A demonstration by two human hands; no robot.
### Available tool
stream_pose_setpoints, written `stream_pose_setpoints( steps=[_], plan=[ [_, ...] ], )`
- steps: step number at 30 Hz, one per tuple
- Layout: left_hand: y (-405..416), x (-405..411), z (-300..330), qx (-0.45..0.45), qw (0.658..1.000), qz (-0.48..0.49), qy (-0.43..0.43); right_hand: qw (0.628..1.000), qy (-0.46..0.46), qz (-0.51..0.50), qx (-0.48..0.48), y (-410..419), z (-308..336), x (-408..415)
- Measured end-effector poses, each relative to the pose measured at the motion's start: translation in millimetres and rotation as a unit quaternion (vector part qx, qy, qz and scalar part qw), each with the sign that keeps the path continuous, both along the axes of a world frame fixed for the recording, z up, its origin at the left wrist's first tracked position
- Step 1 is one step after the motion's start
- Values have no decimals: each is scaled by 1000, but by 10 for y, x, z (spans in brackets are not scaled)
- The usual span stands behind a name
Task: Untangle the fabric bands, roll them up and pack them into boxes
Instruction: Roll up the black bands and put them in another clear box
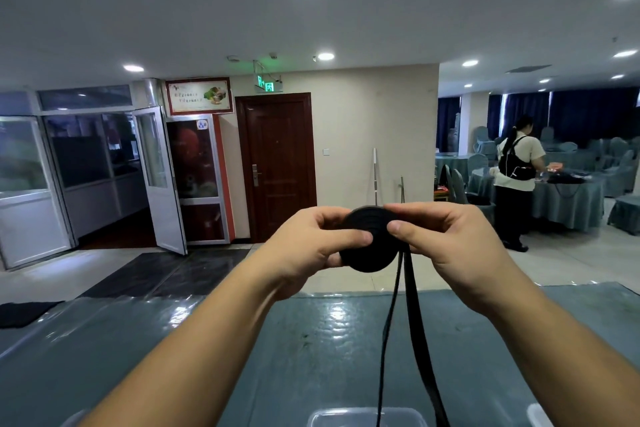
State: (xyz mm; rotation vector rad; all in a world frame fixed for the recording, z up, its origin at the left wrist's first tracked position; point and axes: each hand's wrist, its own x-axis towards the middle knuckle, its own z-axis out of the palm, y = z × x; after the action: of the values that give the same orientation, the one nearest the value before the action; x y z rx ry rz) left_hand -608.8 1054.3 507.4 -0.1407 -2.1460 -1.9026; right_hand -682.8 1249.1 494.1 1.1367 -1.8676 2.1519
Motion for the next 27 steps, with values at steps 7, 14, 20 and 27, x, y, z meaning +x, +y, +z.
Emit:
stream_pose_setpoints(
  steps=[7, 14, 20, 27],
  plan=[
    [54, -35, -69, 85, 996, -4, 38, 997, -23, 7, -71, -59, -8, 20],
    [-10, -10, 45, -29, 999, 4, 27, 999, -16, 25, -15, -23, 15, -3],
    [64, -49, -14, 80, 995, 22, 54, 995, -24, -3, -99, -72, 12, 46],
    [16, -28, 40, 18, 1000, -5, 12, 999, -3, 6, -35, -32, 56, 27]
  ],
)
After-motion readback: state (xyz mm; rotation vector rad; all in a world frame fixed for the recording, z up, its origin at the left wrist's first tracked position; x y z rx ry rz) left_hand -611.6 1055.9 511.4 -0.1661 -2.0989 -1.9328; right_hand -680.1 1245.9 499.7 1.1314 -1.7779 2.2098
